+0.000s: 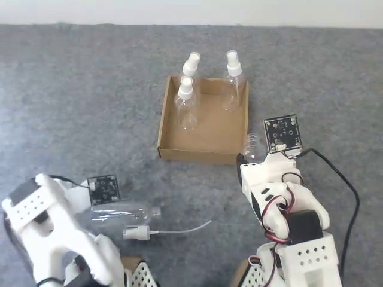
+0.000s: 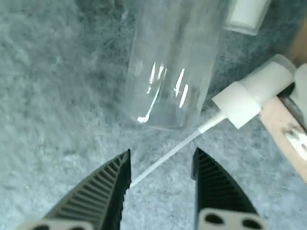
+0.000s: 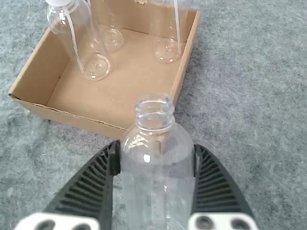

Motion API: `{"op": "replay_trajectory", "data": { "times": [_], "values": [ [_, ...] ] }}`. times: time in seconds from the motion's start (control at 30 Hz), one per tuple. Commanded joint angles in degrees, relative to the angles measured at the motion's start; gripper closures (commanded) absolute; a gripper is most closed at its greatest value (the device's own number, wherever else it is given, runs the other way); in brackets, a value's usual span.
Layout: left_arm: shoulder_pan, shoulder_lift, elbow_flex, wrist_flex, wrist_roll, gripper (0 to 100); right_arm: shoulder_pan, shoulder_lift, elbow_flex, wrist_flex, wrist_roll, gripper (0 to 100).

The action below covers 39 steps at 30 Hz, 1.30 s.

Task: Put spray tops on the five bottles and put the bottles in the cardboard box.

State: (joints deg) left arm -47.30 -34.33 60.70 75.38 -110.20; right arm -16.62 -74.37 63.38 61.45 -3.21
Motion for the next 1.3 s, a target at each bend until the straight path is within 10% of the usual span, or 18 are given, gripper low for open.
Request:
{"op": "replay_trajectory", "data": {
  "times": [0.0,0.4,0.9,1.27],
  "values": [
    [0.35,-2.02,2.51,-4.92,-2.73,81,0.84,-0.92,-0.88,-1.63,-0.26,99.1],
    [0.35,-2.02,11.91,-15.56,-5.80,87,0.84,-0.92,-0.88,-1.63,-0.26,99.1],
    [-8.62,-2.55,1.19,-10.02,-5.36,99,0.84,-0.92,-0.88,-1.63,-0.18,99.1],
    [-13.36,-2.55,-2.42,-10.02,18.11,99,0.84,-0.92,-0.88,-1.63,-0.18,99.1]
  ]
}}
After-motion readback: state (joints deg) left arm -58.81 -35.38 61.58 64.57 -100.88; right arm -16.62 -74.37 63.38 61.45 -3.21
